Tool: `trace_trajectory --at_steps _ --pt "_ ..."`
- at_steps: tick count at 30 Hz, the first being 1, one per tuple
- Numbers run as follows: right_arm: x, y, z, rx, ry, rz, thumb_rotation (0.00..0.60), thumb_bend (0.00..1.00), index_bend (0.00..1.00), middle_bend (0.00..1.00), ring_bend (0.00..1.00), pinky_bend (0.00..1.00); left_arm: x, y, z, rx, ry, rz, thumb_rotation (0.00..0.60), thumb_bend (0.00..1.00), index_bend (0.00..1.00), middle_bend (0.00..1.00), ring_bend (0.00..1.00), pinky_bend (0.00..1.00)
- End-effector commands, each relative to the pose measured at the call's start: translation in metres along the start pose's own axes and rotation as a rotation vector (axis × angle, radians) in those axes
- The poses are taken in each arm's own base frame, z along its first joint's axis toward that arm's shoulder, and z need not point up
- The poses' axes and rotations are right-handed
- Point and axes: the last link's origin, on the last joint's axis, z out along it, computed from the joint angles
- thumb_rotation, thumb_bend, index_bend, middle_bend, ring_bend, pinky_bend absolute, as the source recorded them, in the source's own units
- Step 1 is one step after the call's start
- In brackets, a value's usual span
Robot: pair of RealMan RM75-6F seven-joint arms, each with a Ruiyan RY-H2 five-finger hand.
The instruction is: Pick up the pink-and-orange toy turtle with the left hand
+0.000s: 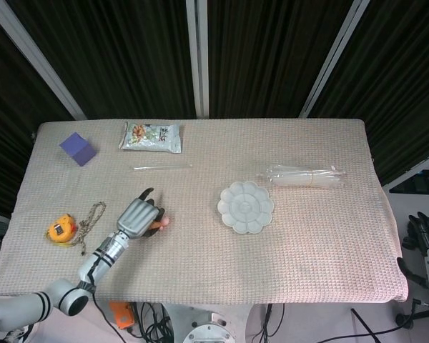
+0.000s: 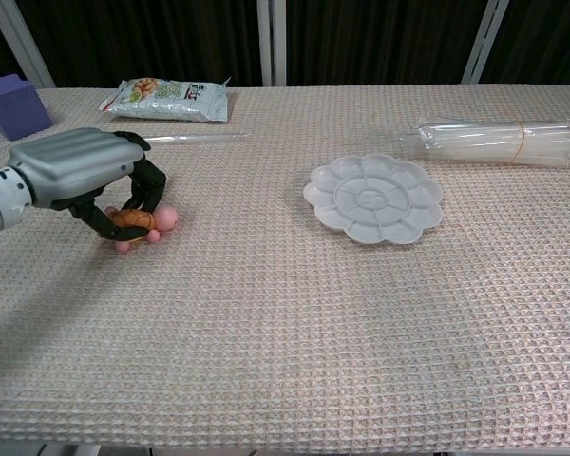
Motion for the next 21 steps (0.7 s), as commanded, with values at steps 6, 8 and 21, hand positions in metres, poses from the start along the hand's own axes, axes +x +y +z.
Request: trace_trajectory --at_steps 6,8,21 --pt "-0.001 -0.0008 0.0006 0.001 -0.003 -0.002 0.6 0.24 0.0 0.0 0.0 0.0 0.0046 -0.0052 -0.0075 -0.01 -0.035 -0.021 0.6 0.26 0.28 0.31 0.06 0.07" --pt "-0.0013 -0.0012 0.0007 0.002 -0.004 -0.003 0.6 0.23 0.0 0.0 0.0 0.0 0.0053 -0.0053 -0.0085 -0.01 -0.031 -0.025 0.6 0.26 0.27 0.28 0.04 0.07" --pt "-0.0015 -0.0014 0.0004 0.001 -0.006 -0.004 0.6 0.23 0.0 0.0 0.0 0.0 0.0018 -0.0059 -0.0068 0.008 -0.048 -0.019 0.6 0.28 0.45 0.44 0.1 0.1"
